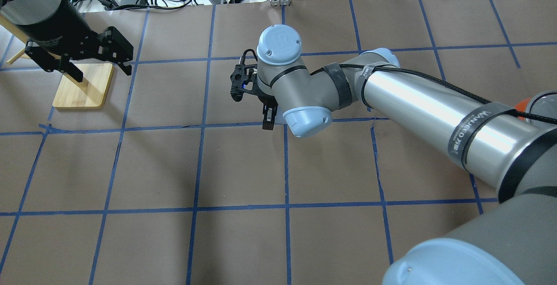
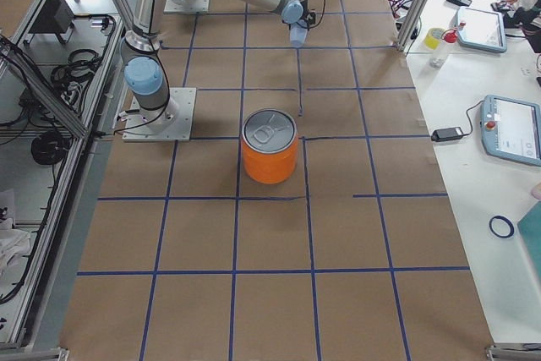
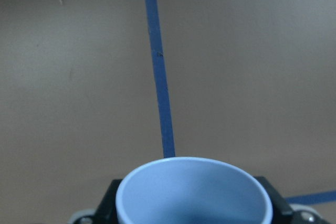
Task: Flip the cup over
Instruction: 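Carry the white cup with the right gripper toward the table center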
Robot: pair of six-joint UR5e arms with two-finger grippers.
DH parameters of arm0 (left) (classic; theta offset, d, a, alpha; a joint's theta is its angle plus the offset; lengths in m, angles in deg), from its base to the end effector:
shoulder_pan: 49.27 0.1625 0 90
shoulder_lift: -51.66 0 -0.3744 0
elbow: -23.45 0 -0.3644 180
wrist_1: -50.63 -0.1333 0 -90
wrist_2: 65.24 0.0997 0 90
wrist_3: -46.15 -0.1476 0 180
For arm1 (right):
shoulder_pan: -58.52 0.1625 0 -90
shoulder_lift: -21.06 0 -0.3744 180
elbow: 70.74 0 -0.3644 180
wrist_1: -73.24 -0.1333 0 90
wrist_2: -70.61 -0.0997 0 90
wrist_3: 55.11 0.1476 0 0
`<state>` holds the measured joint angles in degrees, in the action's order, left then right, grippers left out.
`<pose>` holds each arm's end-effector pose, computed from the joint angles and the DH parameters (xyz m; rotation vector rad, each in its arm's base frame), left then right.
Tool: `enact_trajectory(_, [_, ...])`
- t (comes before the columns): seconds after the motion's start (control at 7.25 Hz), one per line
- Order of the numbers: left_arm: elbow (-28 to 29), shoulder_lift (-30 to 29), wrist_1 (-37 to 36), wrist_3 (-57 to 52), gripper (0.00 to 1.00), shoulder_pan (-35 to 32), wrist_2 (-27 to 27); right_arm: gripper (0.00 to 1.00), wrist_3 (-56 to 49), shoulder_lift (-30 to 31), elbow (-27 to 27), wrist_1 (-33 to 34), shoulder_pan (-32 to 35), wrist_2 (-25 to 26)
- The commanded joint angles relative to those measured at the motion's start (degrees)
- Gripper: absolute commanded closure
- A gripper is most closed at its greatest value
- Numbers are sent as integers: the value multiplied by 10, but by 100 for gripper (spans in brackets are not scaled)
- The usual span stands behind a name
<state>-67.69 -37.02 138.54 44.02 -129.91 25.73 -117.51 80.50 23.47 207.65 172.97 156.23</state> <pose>-0.0540 -0.4764 0.3944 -0.1973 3.1140 -0.0589 0.3852 -0.4979 0.1487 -2.1458 2.2525 -0.2868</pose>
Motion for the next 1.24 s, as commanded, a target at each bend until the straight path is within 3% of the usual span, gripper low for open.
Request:
enact_trajectory(0.0, [-1,1,2,-2,0,30,0,100,-56,-21,-11,16,16,0])
enact_trajectory(0.69, [-7,4,2,-2,0,47,-2,100,-50,-27,-10,16,17,-11])
enact_trajectory(0.97, [-6,4,2,-2,0,47,-2,95,-51,-33,-9,17,17,-24])
enact_trajectory(1.1, [-6,4,2,-2,0,47,-3,87,-52,-34,-10,17,17,-36])
